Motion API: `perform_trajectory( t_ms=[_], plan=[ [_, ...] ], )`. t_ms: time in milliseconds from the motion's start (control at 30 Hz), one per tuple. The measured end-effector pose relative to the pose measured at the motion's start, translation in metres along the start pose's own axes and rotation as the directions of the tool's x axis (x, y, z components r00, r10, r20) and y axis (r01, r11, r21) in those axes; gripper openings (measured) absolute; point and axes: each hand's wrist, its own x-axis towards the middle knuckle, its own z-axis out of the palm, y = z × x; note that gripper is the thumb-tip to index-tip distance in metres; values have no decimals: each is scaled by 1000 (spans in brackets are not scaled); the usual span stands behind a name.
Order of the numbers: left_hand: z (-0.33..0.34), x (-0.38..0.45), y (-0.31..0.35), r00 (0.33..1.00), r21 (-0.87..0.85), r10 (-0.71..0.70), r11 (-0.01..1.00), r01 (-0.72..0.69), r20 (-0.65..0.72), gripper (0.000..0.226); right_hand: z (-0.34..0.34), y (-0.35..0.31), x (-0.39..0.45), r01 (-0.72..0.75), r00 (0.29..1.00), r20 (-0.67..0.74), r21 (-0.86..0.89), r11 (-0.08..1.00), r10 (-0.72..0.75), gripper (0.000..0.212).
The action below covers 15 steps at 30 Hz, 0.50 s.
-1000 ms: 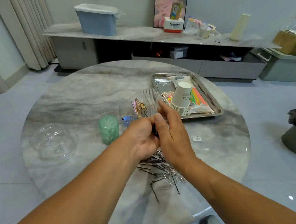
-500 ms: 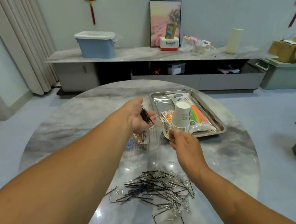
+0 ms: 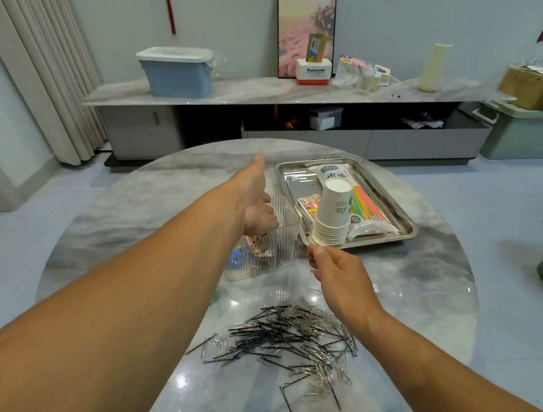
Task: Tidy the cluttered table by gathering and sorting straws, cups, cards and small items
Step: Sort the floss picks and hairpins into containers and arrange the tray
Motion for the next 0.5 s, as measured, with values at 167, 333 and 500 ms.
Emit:
perform_trajectory(
  t_ms=[167, 333, 500],
  plan=[
    [-41, -31, -51, 950, 417, 297, 878, -234, -92, 16, -17, 3, 4, -16, 981, 175, -340, 940, 80, 30],
    [-104, -53, -119, 979, 965, 201, 259, -24, -29, 40, -7, 0, -13, 212, 869, 471, -634, 744, 154, 56],
    [-121, -46, -150, 951, 994, 297, 35, -100, 85, 44, 21, 0, -32, 445, 797, 601, -651, 616, 60, 40]
  ],
)
